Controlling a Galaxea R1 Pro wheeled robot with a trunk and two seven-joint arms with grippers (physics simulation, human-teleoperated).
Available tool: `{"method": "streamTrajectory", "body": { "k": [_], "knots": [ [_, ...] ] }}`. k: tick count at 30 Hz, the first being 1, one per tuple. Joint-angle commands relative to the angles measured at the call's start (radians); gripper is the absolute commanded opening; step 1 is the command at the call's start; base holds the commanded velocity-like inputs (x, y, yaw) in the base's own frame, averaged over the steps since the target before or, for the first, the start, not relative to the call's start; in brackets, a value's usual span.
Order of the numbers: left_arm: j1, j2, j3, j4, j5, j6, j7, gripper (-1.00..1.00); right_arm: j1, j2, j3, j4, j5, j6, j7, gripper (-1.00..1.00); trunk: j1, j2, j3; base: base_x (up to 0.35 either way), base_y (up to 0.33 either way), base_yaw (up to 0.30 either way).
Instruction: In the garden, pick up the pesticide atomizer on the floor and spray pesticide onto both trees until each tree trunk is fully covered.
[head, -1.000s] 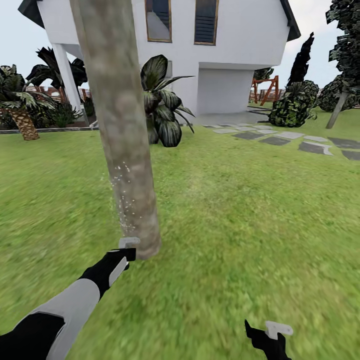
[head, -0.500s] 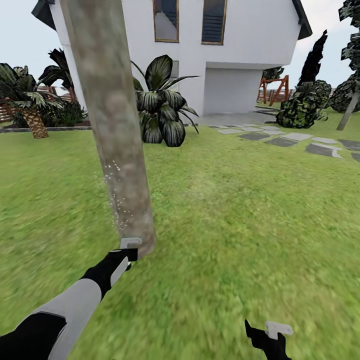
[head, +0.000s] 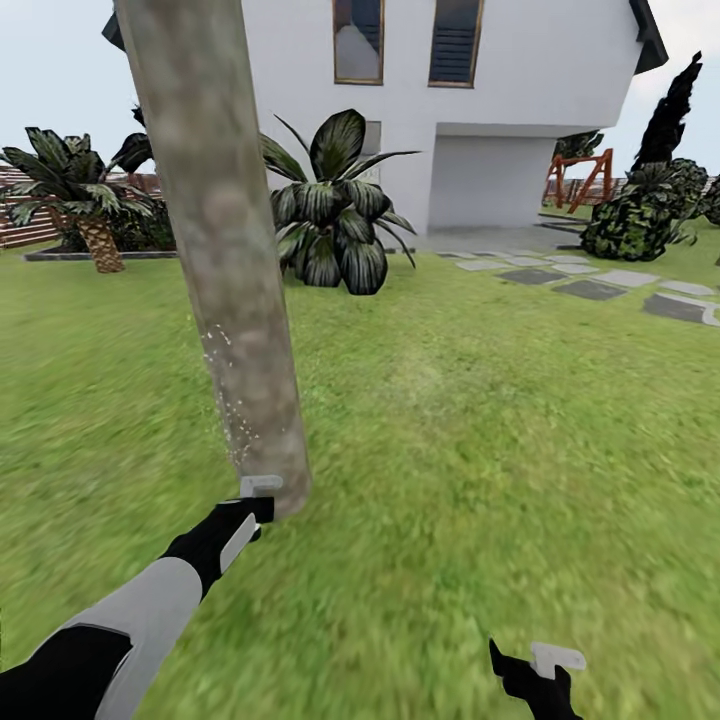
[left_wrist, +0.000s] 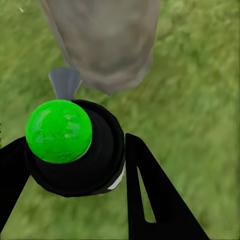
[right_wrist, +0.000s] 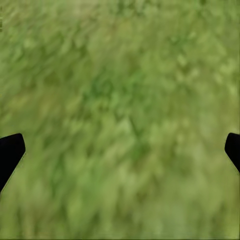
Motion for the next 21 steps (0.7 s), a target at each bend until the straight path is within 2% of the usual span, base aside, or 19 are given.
{"method": "streamTrajectory", "body": {
  "k": [1,7,11,15,21],
  "knots": [
    [0.000,0.000,0.000,0.000,0.000,0.001,0.001,-1.00,0.000,0.000,0.000,0.000,0.000,0.000,0.000,1.00,0.000,0.000,0.000,0.290,-0.119,0.250],
    [0.001,0.003,0.000,0.003,-0.001,0.020,-0.001,-1.00,0.000,0.000,0.001,0.000,0.000,0.000,0.000,1.00,0.000,0.000,0.000,0.301,-0.014,0.275],
    [0.001,0.003,0.000,0.003,-0.002,0.021,-0.001,-1.00,0.000,0.000,0.001,0.000,0.000,0.000,0.000,1.00,0.000,0.000,0.000,0.067,0.000,0.276],
    [0.001,0.000,0.000,0.003,-0.002,0.023,-0.002,-1.00,0.000,0.000,0.001,0.000,0.000,0.000,0.001,1.00,0.000,0.000,0.000,0.001,-0.014,0.017],
    [0.001,0.000,0.000,0.003,-0.002,0.023,-0.003,-1.00,0.000,0.000,0.000,0.000,0.000,0.000,0.001,1.00,0.000,0.000,0.000,0.000,-0.241,0.000]
  ]
}}
